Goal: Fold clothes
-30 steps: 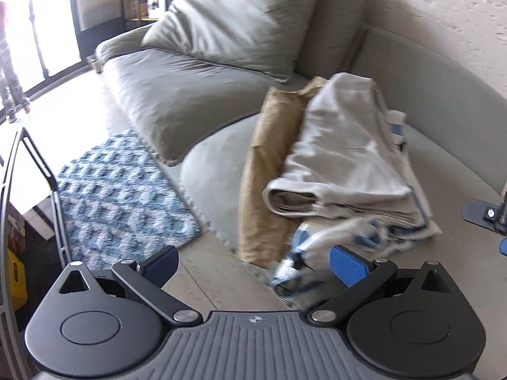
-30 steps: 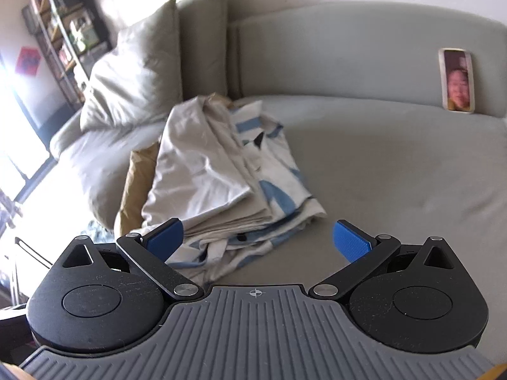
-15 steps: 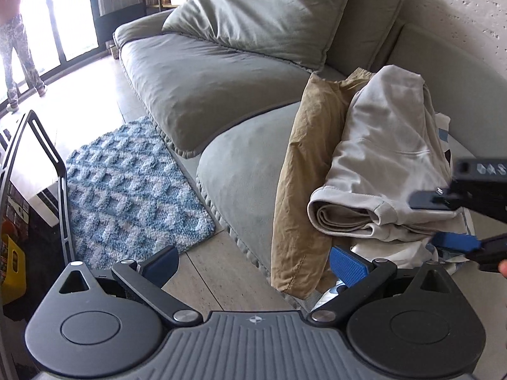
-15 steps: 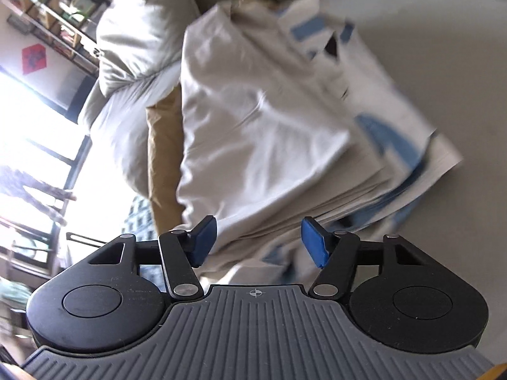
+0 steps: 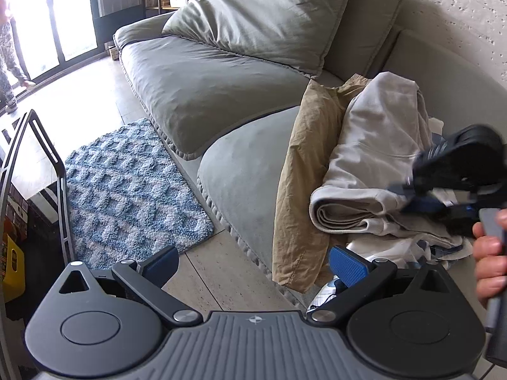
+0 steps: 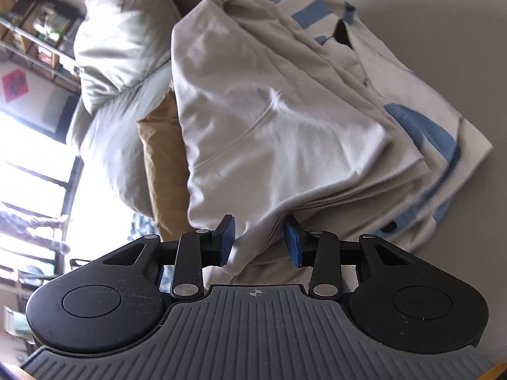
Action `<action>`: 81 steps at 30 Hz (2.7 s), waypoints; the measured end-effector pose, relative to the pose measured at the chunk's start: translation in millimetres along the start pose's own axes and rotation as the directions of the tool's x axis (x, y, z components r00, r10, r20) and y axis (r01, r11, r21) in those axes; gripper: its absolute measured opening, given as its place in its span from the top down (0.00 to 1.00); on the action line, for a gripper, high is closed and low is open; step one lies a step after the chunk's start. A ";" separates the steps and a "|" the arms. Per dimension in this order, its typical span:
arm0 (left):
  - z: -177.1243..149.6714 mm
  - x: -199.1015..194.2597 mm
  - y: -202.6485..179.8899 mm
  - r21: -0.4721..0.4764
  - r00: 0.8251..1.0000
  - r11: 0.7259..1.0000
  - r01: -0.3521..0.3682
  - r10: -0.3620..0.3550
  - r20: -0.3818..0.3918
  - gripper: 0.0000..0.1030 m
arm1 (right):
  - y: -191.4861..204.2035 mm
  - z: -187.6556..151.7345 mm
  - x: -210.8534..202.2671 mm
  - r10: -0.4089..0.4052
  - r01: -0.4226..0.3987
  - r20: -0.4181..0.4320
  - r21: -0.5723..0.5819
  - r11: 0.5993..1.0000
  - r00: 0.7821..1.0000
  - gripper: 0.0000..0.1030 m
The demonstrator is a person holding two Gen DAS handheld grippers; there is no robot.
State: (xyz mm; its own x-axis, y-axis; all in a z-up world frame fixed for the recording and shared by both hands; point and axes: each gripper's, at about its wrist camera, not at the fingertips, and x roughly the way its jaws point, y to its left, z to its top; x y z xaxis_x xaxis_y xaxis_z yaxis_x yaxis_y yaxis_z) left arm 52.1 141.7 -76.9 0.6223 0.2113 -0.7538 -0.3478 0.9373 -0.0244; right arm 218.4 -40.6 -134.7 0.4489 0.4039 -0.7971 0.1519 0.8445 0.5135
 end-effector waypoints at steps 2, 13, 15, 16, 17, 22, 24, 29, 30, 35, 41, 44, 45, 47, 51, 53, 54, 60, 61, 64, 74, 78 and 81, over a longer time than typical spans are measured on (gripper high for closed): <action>0.2 -5.4 1.2 -0.002 1.000 1.000 0.005 -0.005 0.008 0.01 | 7.1 -1.2 -1.3 -0.026 0.028 0.028 -0.070 0.997 0.999 0.97; 5.1 -55.5 -14.6 0.079 0.989 0.995 0.067 -0.077 0.126 0.01 | 10.5 33.8 -163.0 0.189 -0.154 0.434 -0.115 0.981 0.881 0.98; 5.4 -65.9 -22.9 0.102 0.981 0.990 0.101 -0.116 0.156 0.01 | 5.3 45.1 -222.6 0.227 -0.195 0.548 -0.117 0.974 0.805 0.99; 5.4 -70.4 -28.2 0.109 0.976 0.986 0.129 -0.146 0.163 0.01 | 2.4 48.0 -253.3 0.239 -0.203 0.602 -0.129 0.971 0.762 0.99; 5.4 -74.9 -33.5 0.116 0.969 0.981 0.158 -0.177 0.170 0.01 | -0.8 48.3 -285.3 0.246 -0.200 0.653 -0.146 0.969 0.717 0.99; 0.3 -91.1 -76.4 0.156 0.913 0.920 0.360 -0.382 0.141 0.01 | -10.8 16.8 -435.6 0.219 -0.014 0.875 -0.236 0.972 0.431 0.99; -7.5 -96.3 -100.6 0.200 0.888 0.887 0.416 -0.444 0.120 0.01 | -11.3 4.7 -467.1 0.171 0.110 0.906 -0.229 0.967 0.388 0.99; -35.0 -107.0 -153.0 0.297 0.822 0.787 0.540 -0.569 0.013 0.01 | -42.3 22.1 -406.3 -0.051 0.255 0.675 -0.207 0.944 0.736 0.98; -41.7 -109.7 -160.2 0.320 0.809 0.765 0.559 -0.588 -0.007 0.01 | -49.0 19.2 -386.3 -0.049 0.243 0.615 -0.236 0.941 0.787 0.99; -61.6 -108.0 -161.6 0.366 0.817 0.755 0.544 -0.576 -0.029 0.01 | -73.1 -7.4 -283.1 0.006 0.067 0.233 -0.307 0.949 0.973 0.56; -59.3 -68.9 -142.2 0.197 0.843 0.822 0.534 -0.537 -0.045 0.01 | -127.6 -17.3 -289.2 -0.091 0.141 0.380 -0.106 0.984 0.921 0.53; -60.9 -47.9 -159.8 0.205 0.861 0.836 0.509 -0.491 -0.137 0.01 | -163.0 -22.1 -310.6 -0.182 0.188 0.424 0.028 0.982 0.887 0.53; -64.5 -43.1 -168.9 0.233 0.861 0.829 0.508 -0.477 -0.177 0.01 | -176.3 -29.1 -312.4 -0.206 0.191 0.427 0.078 0.979 0.880 0.53; -72.1 -33.3 -187.2 0.275 0.846 0.806 0.525 -0.459 -0.270 0.01 | -201.8 -47.9 -312.4 -0.235 0.172 0.420 0.183 0.968 0.877 0.54; -85.9 -13.5 -214.0 0.237 0.759 0.742 0.627 -0.511 -0.404 0.02 | -236.8 -94.0 -324.5 -0.235 0.099 0.442 0.310 0.946 0.866 0.55; -90.2 -0.1 -226.8 0.204 0.749 0.748 0.632 -0.520 -0.411 0.08 | -249.7 -107.0 -324.7 -0.245 0.077 0.447 0.361 0.929 0.860 0.55; -92.2 4.0 -234.3 0.215 0.767 0.763 0.610 -0.500 -0.402 0.21 | -257.6 -112.5 -327.3 -0.253 0.074 0.447 0.381 0.921 0.858 0.55; -104.3 6.7 -265.7 0.415 0.817 0.705 0.576 -0.480 -0.319 0.52 | -308.9 -131.0 -342.4 -0.258 -0.023 0.456 0.525 0.851 0.851 0.55; -106.6 4.8 -266.0 0.432 0.817 0.694 0.576 -0.496 -0.294 0.51 | -314.5 -131.3 -346.0 -0.256 -0.033 0.458 0.533 0.845 0.851 0.55; -109.2 2.9 -267.6 0.464 0.815 0.674 0.574 -0.521 -0.252 0.38 | -319.3 -122.1 -342.7 -0.229 -0.061 0.462 0.531 0.845 0.857 0.52; -120.7 9.4 -292.4 0.593 0.808 0.573 0.566 -0.529 -0.259 0.51 | -329.0 -92.3 -303.3 -0.219 -0.078 0.408 0.598 0.798 0.886 0.50; -120.8 11.7 -293.9 0.623 0.810 0.540 0.566 -0.505 -0.298 0.66 | -329.0 -92.8 -305.7 -0.228 -0.071 0.412 0.595 0.800 0.882 0.50; -124.3 8.9 -288.5 0.684 0.823 0.506 0.525 -0.507 -0.257 0.58 | -329.4 -95.2 -307.8 -0.222 -0.079 0.418 0.593 0.802 0.881 0.49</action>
State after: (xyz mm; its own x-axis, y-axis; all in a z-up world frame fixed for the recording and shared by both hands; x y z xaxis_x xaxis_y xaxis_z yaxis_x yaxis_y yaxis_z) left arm 70.8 -161.3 -158.2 0.5081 -0.3727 -0.7765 0.6308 0.7748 0.0409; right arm -53.6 -409.6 -88.7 0.7297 0.0220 -0.6834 0.6080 0.4364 0.6632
